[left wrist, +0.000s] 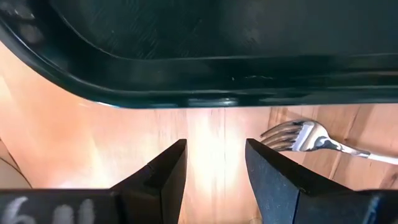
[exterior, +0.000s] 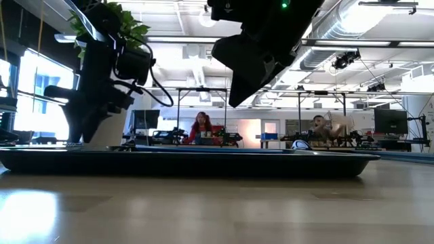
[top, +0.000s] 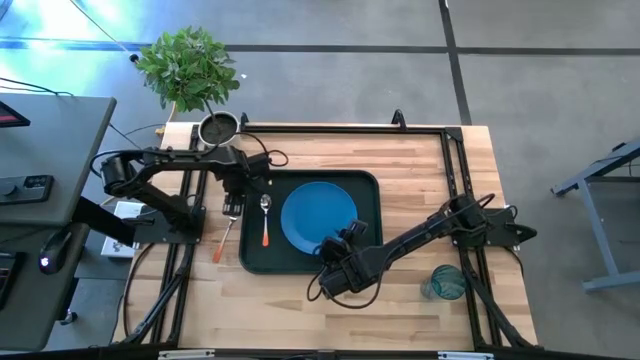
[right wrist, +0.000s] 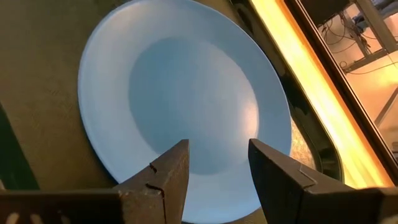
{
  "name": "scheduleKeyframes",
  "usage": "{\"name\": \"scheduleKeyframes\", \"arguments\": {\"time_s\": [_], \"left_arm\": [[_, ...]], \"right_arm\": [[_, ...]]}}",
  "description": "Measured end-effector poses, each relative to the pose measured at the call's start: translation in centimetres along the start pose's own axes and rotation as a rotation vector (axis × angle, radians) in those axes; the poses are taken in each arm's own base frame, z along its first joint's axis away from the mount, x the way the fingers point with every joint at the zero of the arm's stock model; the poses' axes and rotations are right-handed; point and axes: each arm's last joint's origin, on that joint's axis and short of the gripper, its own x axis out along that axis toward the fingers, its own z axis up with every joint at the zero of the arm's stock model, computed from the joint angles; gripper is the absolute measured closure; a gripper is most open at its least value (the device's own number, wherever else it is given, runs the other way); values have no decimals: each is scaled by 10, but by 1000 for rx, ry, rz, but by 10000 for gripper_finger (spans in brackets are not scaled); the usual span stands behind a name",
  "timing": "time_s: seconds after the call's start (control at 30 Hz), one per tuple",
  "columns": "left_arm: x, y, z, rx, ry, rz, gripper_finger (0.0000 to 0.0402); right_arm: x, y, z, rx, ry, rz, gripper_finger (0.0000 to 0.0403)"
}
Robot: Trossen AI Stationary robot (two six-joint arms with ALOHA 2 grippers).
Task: Pick and place plate/cup/fork/spoon on tray
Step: Put the orange fork on the black tray, between the orange spoon and the blue plate
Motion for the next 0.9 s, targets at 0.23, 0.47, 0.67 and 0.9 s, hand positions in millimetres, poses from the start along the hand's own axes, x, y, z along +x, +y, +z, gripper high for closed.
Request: {"name": "scheduleKeyframes", "arguments": {"time_s": [0.23,0.47,0.67,0.9], "left_arm": [[0,-2,-3,-17,22,-36,249],[-1,-9,0,-26,-57,-199,263],[0,-6,-1,-28,9,-62,273],[-1,-8,0,-39,-33,-156,275]], "right_arm": [[0,2,3,38,-20,19,247],[5,10,1,52,-54,62,247],[15,11,-6,49,-26,81,247],[17,10,-5,56,-25,81,247]]}}
